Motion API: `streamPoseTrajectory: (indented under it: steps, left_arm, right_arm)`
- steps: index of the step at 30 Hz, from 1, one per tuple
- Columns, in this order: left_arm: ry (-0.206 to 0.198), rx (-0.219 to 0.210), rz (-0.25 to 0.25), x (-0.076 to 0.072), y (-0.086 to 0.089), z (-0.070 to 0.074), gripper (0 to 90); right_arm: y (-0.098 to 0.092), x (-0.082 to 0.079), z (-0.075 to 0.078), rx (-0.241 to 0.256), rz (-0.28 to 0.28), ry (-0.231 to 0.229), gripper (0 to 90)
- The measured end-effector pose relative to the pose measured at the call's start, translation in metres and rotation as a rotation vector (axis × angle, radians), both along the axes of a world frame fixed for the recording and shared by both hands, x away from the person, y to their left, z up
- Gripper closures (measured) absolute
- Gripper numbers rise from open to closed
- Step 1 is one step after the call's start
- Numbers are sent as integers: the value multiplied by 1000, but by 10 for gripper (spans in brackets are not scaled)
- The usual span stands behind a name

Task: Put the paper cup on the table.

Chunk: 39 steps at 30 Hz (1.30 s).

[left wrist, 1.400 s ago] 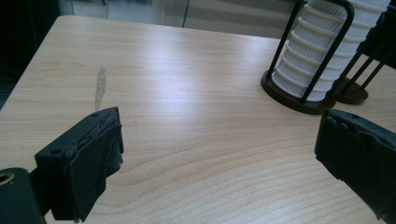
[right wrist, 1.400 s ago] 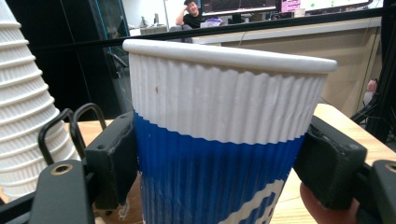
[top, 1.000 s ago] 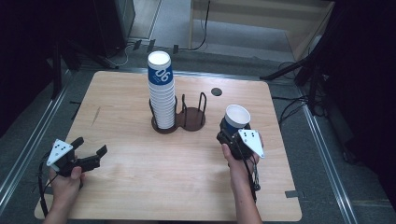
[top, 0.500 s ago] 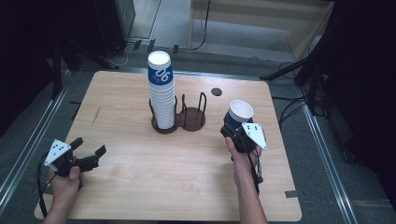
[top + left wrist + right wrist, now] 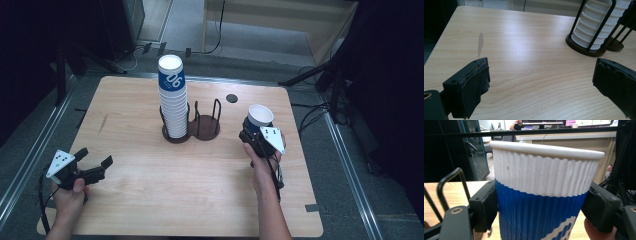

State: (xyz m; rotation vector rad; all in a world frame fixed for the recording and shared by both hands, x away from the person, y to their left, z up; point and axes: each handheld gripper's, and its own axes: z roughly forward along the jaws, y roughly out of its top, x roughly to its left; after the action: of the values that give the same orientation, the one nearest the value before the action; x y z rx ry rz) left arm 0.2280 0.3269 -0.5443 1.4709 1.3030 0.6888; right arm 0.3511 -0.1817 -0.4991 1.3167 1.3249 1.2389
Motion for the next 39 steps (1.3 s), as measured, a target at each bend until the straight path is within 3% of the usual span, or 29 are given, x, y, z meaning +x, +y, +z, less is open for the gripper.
streamPoseTrajectory:
  steps: [3,7,11,17,28,39]
  left_arm:
    - [-1,2,-1,0,0,0,18]
    - [0,-2,1,0,0,0,18]
    - [-2,-2,2,0,0,0,18]
    - [0,3,0,-1,0,0,19]
    - [-3,3,-1,0,-1,0,19]
    - [-1,-13,-2,-1,1,0,19]
  right_arm:
    - [-2,6,-2,8,-10,14,219]
    - [-3,14,-7,-21,-15,23,220]
    - [-5,22,-11,-7,-29,42,220]
    - [-10,35,-20,-43,-58,78,219]
    - [-13,49,-36,-125,-52,153,217]
    - [-9,52,-41,-94,-16,225,209]
